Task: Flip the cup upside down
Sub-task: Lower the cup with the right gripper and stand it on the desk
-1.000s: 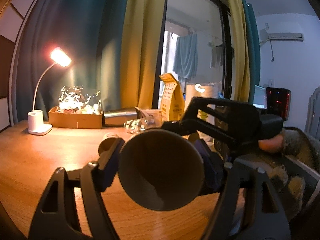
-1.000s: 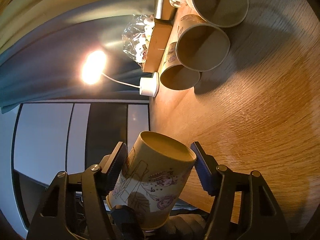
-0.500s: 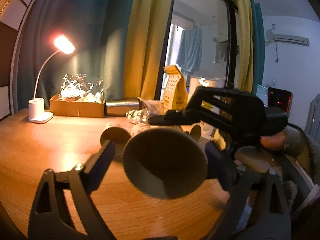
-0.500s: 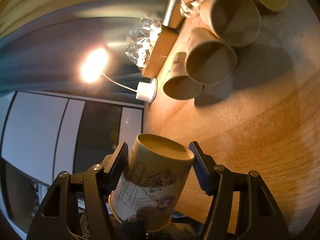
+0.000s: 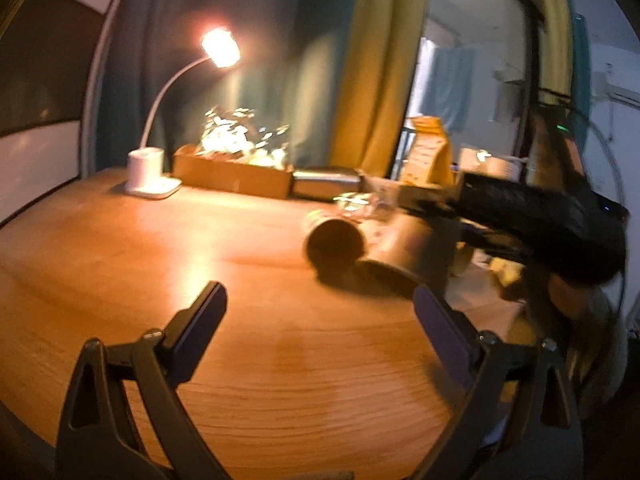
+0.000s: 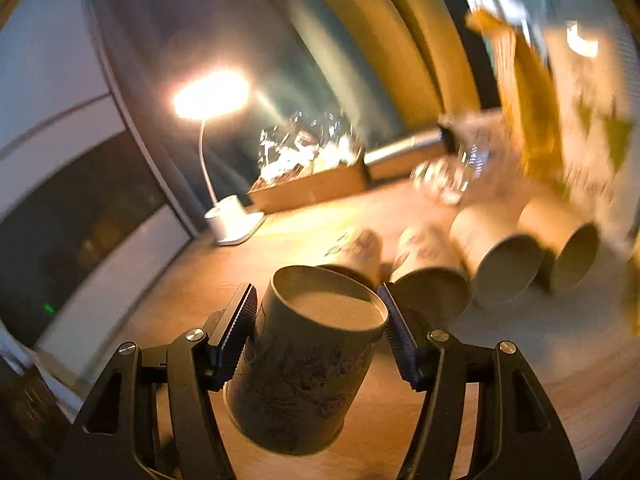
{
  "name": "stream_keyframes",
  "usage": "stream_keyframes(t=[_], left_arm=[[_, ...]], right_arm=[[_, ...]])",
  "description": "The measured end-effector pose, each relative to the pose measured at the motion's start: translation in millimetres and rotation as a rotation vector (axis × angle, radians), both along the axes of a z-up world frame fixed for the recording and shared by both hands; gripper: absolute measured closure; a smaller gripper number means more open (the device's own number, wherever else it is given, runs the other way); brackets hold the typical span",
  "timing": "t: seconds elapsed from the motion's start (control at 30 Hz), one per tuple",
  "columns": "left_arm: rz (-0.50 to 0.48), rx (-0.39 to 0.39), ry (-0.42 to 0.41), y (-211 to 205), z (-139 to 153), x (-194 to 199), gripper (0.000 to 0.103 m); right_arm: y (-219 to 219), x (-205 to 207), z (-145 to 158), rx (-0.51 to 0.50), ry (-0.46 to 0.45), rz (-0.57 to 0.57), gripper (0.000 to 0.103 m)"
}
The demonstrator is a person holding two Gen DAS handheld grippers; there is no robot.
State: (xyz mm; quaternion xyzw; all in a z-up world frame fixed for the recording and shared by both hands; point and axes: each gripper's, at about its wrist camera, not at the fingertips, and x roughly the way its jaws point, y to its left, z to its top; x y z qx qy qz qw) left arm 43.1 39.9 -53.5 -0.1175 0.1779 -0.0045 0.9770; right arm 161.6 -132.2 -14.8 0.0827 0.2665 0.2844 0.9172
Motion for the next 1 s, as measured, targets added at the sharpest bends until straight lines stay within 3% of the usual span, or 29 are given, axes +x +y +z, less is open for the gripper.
stream_keyframes(t=[0.17, 0.47, 1.0], left_arm=[[0.036, -0.014, 0.038, 4, -5, 7, 0.007], [0.045, 0.014, 0.063, -8, -5, 17, 0.007], [0.108, 0.007, 0.087, 0, -9, 19, 0.007]], right_arm=[[-2, -25, -11, -0.178, -0.170, -0.063, 0.038], [-3, -61, -31, -0.384, -0.345, -0.096, 0.038], [27, -80, -52, -0.526, -0.419, -0.038, 0.038]])
